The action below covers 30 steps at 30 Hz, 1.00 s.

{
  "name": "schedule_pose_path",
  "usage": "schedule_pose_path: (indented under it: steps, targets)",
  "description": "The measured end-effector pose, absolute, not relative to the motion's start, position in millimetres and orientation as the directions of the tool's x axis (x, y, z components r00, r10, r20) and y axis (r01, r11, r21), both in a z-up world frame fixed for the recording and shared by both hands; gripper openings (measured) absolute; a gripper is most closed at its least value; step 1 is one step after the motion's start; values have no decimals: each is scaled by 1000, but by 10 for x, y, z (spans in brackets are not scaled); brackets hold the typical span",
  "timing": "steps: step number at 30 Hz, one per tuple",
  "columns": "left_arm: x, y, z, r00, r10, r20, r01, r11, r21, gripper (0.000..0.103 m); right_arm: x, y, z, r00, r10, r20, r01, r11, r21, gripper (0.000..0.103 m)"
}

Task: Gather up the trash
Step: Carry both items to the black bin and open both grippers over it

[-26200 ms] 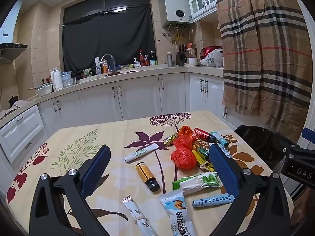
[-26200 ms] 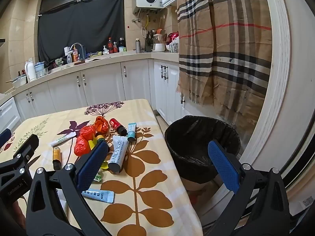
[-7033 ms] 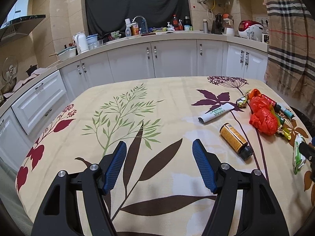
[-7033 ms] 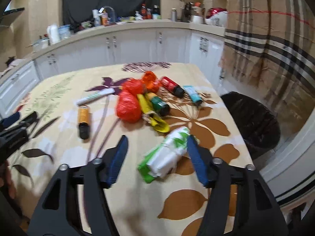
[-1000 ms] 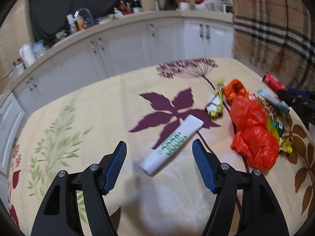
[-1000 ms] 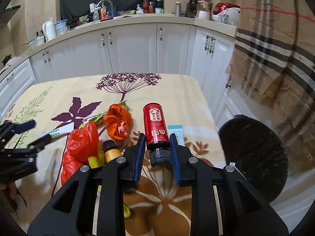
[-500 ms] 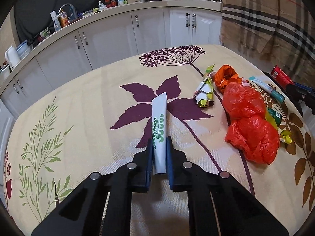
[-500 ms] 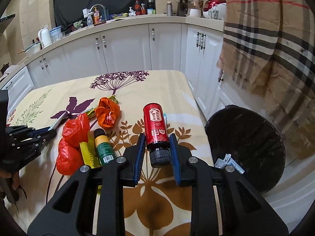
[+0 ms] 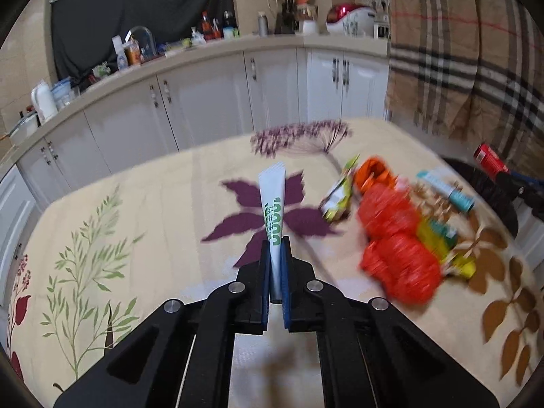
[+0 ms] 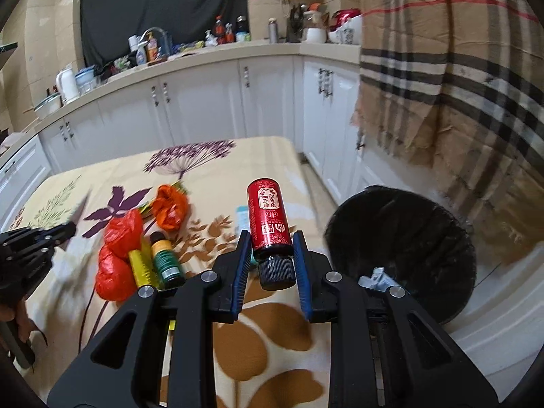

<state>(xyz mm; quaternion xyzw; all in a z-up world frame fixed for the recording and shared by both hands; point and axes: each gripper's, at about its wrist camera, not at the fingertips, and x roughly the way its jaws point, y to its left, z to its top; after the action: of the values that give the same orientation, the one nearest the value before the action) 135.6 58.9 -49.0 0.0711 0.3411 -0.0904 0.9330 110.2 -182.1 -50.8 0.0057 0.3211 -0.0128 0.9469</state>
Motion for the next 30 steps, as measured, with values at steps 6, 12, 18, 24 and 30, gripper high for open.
schedule_pose_path:
  steps: [6,12,18,24,30]
  targets:
    - [1289,93,-127,812,-207,-546,288,956,64,6,1094,-2140,-354,827,-118,-550,132,991,-13,24]
    - [1355,-511,31,810,-305,-500,389,919,69,6,1124,-2469,-268,830,-223,-510,230,972,-50,24]
    - [1449,-1021,107,807,-366,-463,435,899,49,6,1169,-2755,-278,815,-309,-490,314,946,-76,24]
    - [1560,-1490,43,788,-402,-467,481,875,58,6,1248,-2977,-323,803,-348,-484,356,931,-78,24]
    - [1689,-1818,-68,768,-411,-491,504,861,70,6,1344,-3142,-371,792,-363,-492,379,923,-70,24]
